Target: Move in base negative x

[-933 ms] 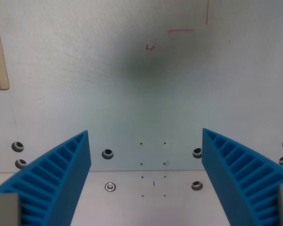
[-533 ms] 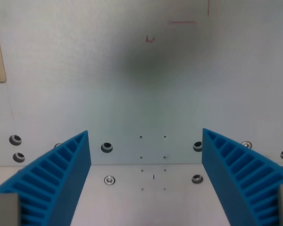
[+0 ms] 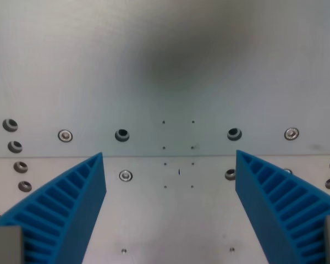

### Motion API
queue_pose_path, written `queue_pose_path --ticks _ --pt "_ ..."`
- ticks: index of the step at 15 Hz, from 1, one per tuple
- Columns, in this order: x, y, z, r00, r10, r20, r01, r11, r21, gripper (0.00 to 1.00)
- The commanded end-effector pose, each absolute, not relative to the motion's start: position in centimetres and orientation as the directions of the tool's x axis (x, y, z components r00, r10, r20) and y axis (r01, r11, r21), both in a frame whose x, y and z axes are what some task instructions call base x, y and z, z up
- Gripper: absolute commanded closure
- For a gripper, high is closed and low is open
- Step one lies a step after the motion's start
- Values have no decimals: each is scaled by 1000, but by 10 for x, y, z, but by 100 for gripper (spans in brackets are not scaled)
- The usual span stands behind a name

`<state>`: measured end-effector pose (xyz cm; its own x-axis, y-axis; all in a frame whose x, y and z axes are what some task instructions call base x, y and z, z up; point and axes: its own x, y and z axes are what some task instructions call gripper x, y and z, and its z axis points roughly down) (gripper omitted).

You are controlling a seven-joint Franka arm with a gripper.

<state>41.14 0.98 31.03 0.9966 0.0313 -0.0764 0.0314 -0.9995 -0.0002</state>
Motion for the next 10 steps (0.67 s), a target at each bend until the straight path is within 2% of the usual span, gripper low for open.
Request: queue_pose_path --ticks 1,10 --pt "385 12 314 1000 28 -2 28 -1000 3 0" --pt "340 14 306 1000 28 -2 28 -1000 3 0"
